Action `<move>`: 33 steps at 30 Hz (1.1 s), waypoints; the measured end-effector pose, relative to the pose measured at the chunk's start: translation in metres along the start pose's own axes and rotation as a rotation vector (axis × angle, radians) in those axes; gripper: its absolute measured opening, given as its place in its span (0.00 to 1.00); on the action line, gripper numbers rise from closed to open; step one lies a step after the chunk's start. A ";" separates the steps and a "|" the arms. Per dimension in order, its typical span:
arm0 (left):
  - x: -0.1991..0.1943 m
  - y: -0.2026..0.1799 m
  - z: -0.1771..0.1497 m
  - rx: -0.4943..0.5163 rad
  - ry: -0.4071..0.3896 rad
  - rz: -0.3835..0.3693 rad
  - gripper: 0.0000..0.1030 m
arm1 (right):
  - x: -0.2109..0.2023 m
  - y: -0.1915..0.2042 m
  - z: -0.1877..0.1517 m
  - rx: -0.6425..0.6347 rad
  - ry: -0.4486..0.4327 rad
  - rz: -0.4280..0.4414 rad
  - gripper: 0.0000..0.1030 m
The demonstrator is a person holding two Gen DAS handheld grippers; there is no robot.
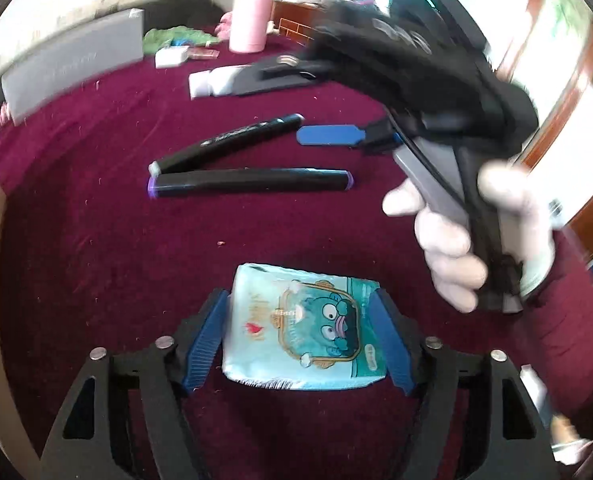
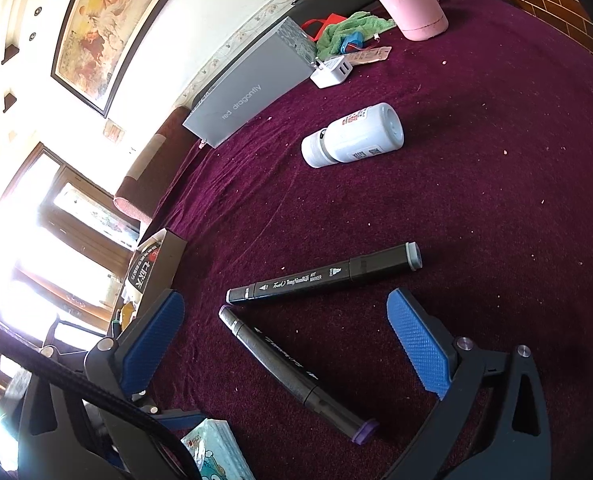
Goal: Organize objects
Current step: 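Grasp the purple-capped black marker with the right gripper while the left holds the packet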
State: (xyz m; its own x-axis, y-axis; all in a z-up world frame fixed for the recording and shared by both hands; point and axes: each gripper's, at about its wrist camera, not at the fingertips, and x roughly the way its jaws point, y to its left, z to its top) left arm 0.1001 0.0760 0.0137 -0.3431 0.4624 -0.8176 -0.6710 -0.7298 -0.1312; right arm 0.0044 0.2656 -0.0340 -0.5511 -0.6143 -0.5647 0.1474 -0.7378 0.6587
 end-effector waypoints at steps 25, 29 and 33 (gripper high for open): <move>-0.107 0.111 -0.047 -0.370 -0.244 -0.080 0.14 | 0.055 0.101 -0.045 -0.622 0.252 -0.573 0.34; -0.119 0.121 -0.057 -0.384 -0.255 -0.030 0.14 | 0.059 0.113 -0.053 -0.641 0.242 -0.619 0.12; -0.122 0.126 -0.071 -0.412 -0.224 -0.014 0.16 | 0.050 0.112 -0.054 -0.571 0.229 -0.605 0.12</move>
State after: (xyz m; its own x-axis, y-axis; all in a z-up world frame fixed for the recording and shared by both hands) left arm 0.1045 -0.1084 0.0572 -0.4993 0.5382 -0.6790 -0.3752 -0.8407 -0.3904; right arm 0.0375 0.1372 -0.0156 -0.4983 -0.0661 -0.8645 0.3058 -0.9464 -0.1040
